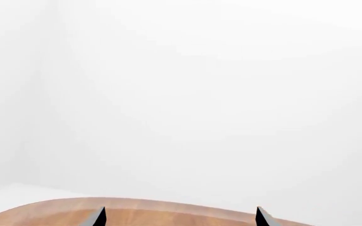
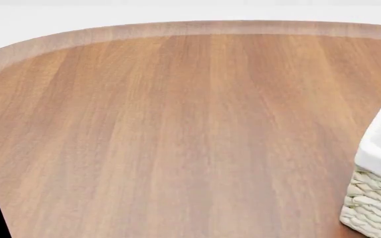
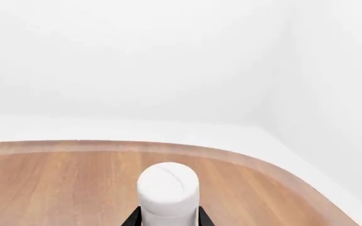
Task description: Pick up the ketchup, and put it in the basket.
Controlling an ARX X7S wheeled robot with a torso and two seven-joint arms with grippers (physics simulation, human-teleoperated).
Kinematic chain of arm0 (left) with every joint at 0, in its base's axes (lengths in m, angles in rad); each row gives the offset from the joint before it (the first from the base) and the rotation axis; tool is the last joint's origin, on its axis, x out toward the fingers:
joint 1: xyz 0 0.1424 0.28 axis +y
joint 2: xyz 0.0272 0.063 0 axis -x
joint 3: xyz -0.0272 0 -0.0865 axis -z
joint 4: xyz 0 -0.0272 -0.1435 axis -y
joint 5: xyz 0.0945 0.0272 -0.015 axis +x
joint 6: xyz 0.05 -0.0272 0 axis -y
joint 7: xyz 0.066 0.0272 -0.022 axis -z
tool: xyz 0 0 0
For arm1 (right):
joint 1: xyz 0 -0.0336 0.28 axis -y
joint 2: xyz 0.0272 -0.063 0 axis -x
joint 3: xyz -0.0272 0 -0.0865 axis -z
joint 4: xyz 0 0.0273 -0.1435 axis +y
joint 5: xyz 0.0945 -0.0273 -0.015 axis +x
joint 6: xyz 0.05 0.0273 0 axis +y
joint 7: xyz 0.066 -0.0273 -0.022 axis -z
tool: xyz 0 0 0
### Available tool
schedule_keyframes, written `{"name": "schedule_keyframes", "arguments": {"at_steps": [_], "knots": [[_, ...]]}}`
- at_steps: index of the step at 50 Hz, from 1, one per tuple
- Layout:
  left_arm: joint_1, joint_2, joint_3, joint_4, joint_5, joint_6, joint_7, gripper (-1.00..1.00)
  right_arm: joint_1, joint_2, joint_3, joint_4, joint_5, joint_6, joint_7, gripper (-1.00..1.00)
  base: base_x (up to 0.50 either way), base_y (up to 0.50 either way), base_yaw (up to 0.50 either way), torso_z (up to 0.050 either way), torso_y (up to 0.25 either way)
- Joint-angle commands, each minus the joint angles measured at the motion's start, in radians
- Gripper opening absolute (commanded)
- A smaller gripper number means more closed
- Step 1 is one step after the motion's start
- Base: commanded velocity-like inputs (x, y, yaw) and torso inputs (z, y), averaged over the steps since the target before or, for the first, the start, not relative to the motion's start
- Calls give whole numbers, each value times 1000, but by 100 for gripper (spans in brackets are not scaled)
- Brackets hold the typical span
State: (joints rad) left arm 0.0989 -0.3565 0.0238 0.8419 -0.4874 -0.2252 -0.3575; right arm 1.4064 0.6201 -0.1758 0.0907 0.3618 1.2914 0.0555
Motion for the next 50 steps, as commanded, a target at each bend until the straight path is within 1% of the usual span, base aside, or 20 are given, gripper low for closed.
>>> {"name": "schedule_keyframes", "arguments": {"at_steps": [1, 12, 21, 35, 44, 50], "knots": [[10, -4, 3, 6, 0, 8, -3, 100, 20, -23, -33, 129, -40, -68, 2, -100, 0, 0, 0, 0, 0], [16, -7, 12, 9, 6, 12, -7, 100, -16, 3, 30, 100, -40, -45, 44, -100, 0, 0, 0, 0, 0], [12, -11, 17, 9, 5, 13, -9, 100, -46, 11, 59, 151, -53, -90, 62, -100, 0, 0, 0, 0, 1], [11, -18, 23, 4, 7, 17, -10, 100, -85, 1, 72, 198, -76, -216, 78, -100, 0, 0, 0, 0, 0], [15, -24, 22, 9, 0, 15, -15, 100, -118, 16, 93, 209, -87, -206, 109, -100, 0, 0, 0, 0, 1], [12, -27, 25, 9, -1, 13, -17, 100, -138, 37, 61, 224, -118, -205, 124, -100, 0, 0, 0, 0, 0]]}}
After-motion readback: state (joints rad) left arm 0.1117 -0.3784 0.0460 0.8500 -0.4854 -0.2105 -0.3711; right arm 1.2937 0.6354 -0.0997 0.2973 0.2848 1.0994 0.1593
